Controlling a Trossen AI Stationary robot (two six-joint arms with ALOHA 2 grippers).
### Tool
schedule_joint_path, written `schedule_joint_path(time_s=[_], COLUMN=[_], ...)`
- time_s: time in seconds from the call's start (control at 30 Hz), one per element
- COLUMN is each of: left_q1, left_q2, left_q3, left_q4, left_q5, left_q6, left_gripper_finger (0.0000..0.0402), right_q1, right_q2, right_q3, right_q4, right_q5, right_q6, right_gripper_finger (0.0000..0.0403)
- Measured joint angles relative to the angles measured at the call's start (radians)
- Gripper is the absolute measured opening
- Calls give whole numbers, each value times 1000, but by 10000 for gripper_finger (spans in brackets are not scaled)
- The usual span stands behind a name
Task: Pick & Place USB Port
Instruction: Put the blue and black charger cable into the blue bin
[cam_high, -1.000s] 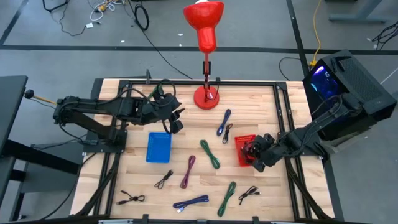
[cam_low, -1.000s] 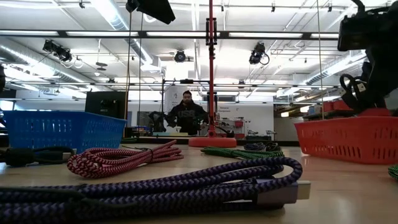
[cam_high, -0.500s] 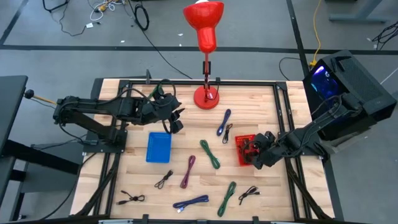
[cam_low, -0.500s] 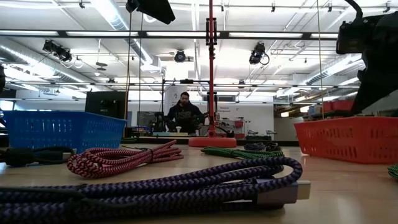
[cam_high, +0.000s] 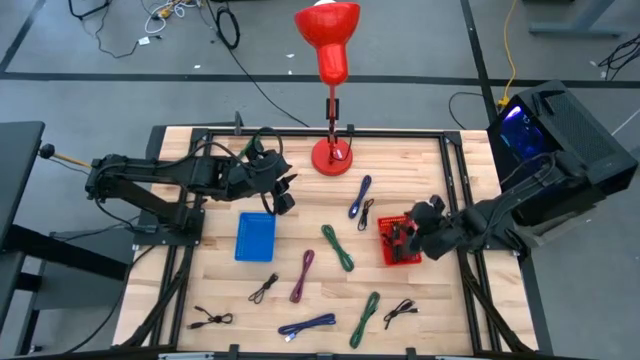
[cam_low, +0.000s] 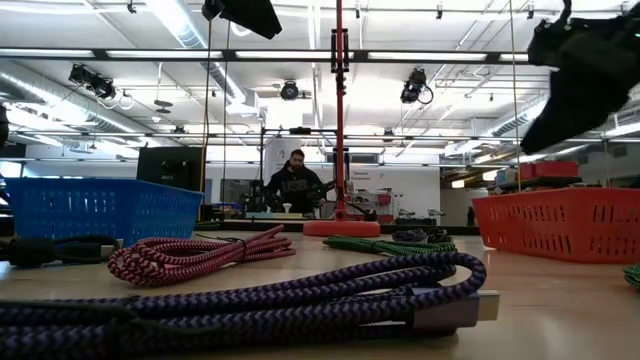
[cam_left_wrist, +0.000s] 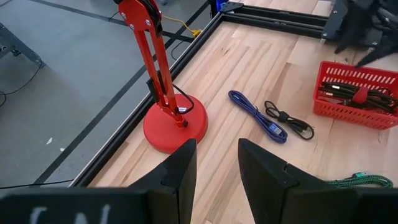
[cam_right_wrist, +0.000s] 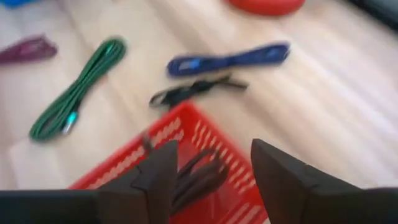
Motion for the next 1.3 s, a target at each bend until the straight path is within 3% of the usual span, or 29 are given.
schedule_joint_path(time_s=[0.23, 0.4, 0.63, 0.77, 0.87, 1.07, 1.3], left_q1=[2, 2, 2, 2, 2, 2, 2], left_q2=[0, 0, 0, 0, 0, 0, 0], left_q3=[0, 0, 0, 0, 0, 0, 0], left_q4=[5, 26, 27, 28, 28, 27, 27], left_q5=[-7, -13, -8, -8, -10, -10, -10], left_q6=[0, -3, -22, -21, -18, -17, -15], left_gripper_finger=[124, 124, 124, 124, 124, 124, 124], right_q1=[-206, -478, -799, -861, -872, -903, -946], right_q2=[-90, -74, 30, 156, 254, 391, 455], right_q3=[0, 0, 1, 1, 1, 1, 1], right_q4=[210, 393, 590, 702, 757, 781, 779], right_q5=[-9, -205, -494, -618, -653, -665, -651], right_q6=[-350, -614, -714, -714, -714, -718, -715], right_gripper_finger=[198, 198, 198, 198, 198, 198, 198])
